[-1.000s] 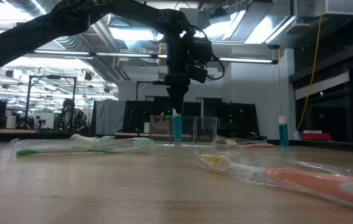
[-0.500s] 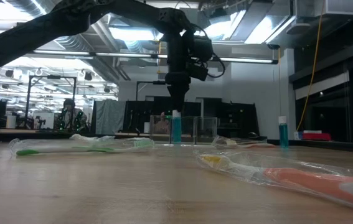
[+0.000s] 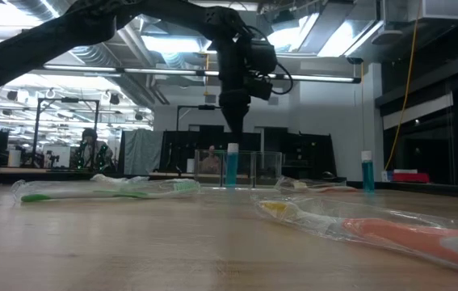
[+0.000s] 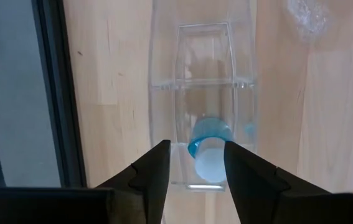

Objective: Pick & Place toothbrushing station
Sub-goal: Put the blue mouthwash into the transparent organizer

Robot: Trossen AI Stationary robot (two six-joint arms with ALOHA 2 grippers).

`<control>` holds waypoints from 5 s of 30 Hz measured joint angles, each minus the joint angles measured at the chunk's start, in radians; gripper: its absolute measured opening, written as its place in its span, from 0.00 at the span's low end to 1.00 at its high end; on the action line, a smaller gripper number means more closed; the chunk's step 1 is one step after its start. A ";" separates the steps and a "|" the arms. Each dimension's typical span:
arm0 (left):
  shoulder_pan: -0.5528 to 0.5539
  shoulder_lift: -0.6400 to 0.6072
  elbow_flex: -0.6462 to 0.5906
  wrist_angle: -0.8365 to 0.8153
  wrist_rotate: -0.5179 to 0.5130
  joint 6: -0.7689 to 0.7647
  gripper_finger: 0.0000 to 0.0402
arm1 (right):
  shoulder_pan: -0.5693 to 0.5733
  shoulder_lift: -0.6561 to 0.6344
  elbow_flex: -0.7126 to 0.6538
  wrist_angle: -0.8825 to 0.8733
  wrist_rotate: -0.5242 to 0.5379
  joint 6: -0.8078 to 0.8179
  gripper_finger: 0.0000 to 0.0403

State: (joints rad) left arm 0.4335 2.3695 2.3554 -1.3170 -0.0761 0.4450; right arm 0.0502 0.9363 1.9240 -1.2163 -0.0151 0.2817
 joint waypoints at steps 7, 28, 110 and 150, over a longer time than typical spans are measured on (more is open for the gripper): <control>0.000 -0.028 0.000 0.060 0.001 -0.019 0.36 | 0.000 0.000 0.000 0.000 0.000 -0.002 0.15; 0.141 -0.587 -0.407 0.226 0.355 -0.258 0.36 | 0.000 -0.051 0.000 -0.342 0.288 0.095 0.15; -0.131 -1.221 -1.221 1.017 -0.066 -0.528 0.36 | -0.985 0.719 -0.591 -0.065 0.037 -0.444 0.26; -0.111 -1.222 -1.221 1.033 -0.008 -0.525 0.36 | -0.977 0.728 -0.668 0.012 0.025 -0.323 0.52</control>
State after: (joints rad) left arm 0.3225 1.1477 1.1339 -0.2840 -0.0845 -0.0798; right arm -0.9268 1.6646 1.2560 -1.2042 0.0099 -0.0414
